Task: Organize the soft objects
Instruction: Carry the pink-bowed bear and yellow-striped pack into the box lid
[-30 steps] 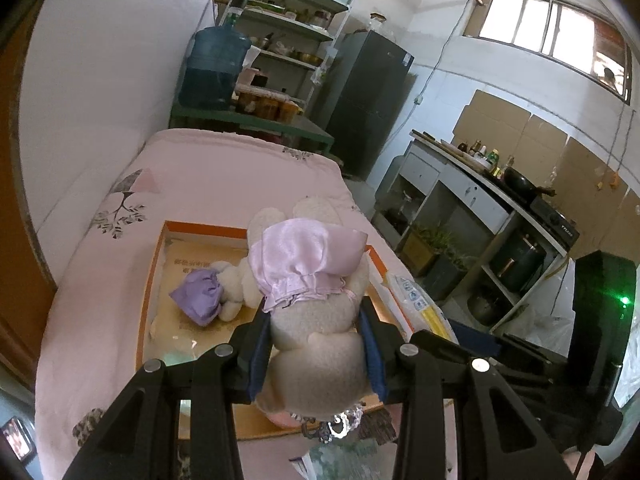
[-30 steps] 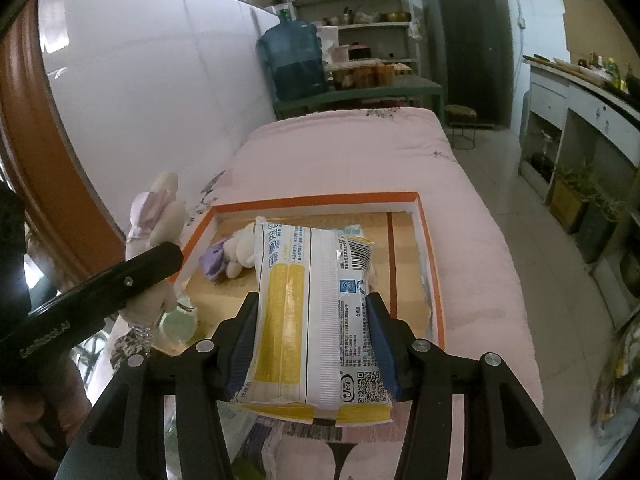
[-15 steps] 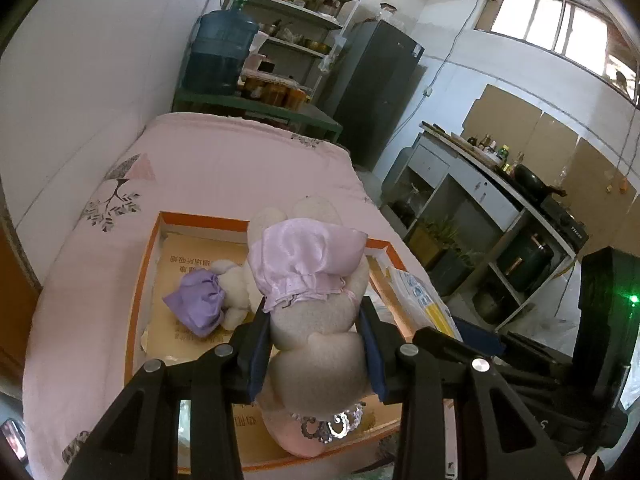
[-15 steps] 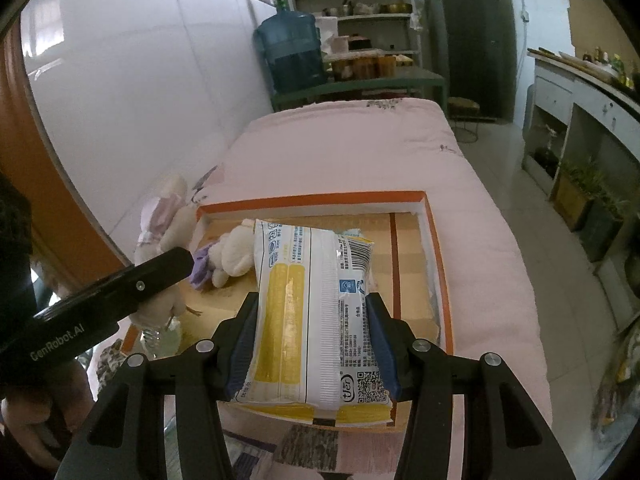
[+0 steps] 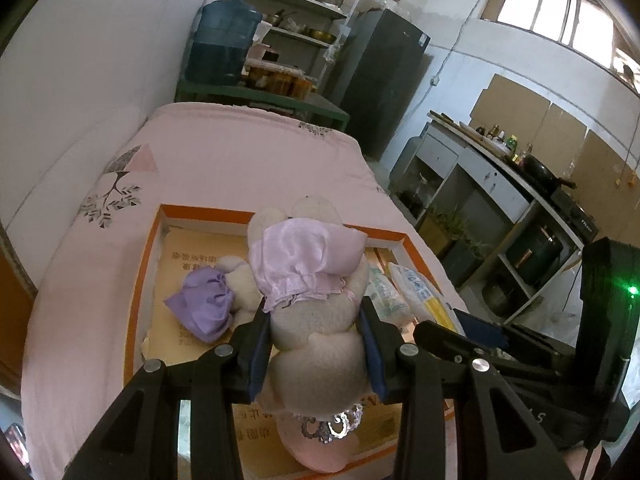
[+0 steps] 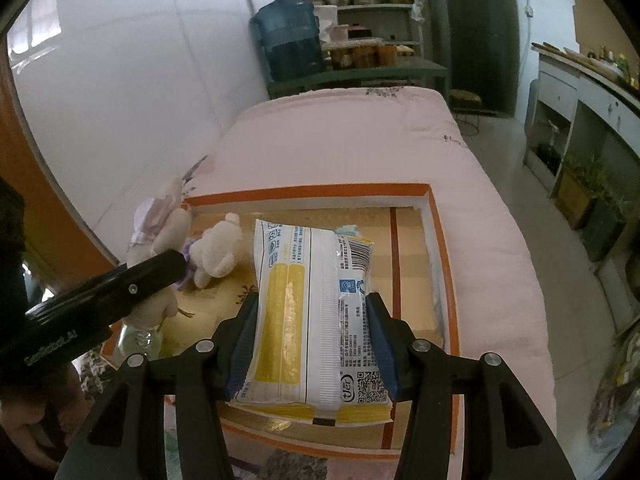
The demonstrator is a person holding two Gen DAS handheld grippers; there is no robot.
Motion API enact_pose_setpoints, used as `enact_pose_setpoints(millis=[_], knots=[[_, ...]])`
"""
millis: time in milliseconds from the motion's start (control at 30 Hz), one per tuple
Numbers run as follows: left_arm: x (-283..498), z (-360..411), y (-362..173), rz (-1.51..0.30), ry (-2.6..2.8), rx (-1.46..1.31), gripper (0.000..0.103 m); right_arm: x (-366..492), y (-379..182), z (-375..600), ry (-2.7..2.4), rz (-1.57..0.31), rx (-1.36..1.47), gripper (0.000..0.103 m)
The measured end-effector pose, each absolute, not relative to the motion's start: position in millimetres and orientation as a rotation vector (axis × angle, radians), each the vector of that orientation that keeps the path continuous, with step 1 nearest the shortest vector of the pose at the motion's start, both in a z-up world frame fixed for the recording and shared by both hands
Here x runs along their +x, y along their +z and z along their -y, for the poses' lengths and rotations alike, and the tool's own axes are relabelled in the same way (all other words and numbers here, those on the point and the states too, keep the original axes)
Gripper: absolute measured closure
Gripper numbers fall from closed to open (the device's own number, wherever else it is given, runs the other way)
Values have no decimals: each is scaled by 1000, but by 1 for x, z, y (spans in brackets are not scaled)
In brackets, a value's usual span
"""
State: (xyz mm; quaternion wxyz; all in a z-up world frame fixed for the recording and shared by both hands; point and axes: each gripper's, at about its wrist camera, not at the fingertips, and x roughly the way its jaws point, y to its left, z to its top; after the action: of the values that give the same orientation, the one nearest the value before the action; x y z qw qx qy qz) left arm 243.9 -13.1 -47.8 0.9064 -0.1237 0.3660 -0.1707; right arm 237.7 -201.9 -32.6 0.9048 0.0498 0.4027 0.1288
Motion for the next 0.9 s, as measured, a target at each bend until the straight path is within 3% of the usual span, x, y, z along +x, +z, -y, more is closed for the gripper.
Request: enact_pose_setpoints(millis=[900], knots=[[268,49,-80,-856,-408,-192,62,257,-62,215,235,-874,111,50]])
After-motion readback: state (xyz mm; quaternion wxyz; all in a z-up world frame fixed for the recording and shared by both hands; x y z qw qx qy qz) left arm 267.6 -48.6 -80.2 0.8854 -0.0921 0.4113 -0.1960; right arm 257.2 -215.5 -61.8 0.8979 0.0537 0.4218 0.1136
